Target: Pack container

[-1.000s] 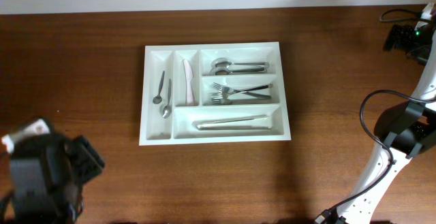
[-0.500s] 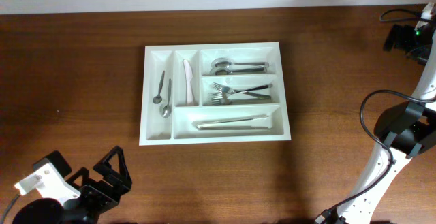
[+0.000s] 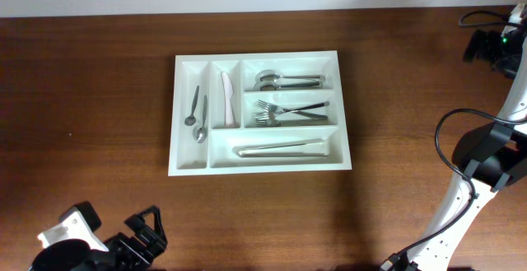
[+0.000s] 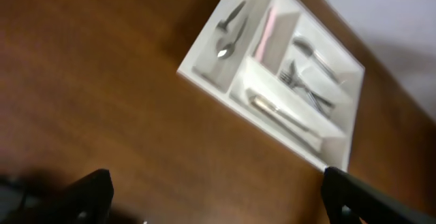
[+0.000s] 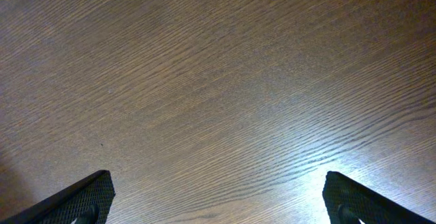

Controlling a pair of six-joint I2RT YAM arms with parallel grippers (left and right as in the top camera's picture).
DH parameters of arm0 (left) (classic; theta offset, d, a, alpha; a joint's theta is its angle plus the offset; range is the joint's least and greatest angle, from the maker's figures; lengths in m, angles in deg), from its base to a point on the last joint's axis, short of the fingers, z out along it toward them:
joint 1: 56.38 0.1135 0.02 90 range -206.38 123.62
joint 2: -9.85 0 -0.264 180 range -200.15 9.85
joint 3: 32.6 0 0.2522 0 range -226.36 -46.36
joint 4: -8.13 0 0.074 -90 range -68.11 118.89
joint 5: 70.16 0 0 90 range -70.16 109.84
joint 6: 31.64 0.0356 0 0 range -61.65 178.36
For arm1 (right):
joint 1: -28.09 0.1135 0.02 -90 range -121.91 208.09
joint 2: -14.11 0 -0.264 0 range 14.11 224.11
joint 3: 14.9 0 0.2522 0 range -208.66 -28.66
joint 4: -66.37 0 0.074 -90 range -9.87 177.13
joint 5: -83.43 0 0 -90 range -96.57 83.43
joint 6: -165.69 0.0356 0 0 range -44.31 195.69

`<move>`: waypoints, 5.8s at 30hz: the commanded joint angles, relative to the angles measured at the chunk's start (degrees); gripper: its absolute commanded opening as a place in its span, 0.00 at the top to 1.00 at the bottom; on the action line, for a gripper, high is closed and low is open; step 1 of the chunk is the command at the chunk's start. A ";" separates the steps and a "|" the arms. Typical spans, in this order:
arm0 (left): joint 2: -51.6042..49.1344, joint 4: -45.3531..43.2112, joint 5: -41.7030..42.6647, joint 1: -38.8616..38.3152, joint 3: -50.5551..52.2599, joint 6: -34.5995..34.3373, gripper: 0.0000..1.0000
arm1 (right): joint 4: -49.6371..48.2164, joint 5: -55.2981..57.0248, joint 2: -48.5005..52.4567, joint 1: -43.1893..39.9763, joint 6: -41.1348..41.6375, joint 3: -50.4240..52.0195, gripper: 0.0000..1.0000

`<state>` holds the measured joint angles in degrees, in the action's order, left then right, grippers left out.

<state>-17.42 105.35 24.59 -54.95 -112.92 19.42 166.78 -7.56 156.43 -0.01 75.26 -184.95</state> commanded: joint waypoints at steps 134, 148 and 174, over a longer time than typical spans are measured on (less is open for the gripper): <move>26.93 -78.88 -4.70 0.24 66.10 47.23 0.01 | -0.13 -0.07 -2.45 -0.07 0.07 0.31 0.01; 26.93 -78.88 -4.70 0.24 66.10 47.23 0.01 | -17.97 6.40 -16.17 9.94 -0.15 6.29 0.01; 26.93 -78.88 -4.70 0.24 66.10 47.23 0.01 | -61.90 -2.93 -91.01 24.13 -0.11 83.32 0.01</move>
<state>9.01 26.41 20.46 -54.95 -47.26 65.88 108.95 -5.20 71.87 23.75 75.24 -109.78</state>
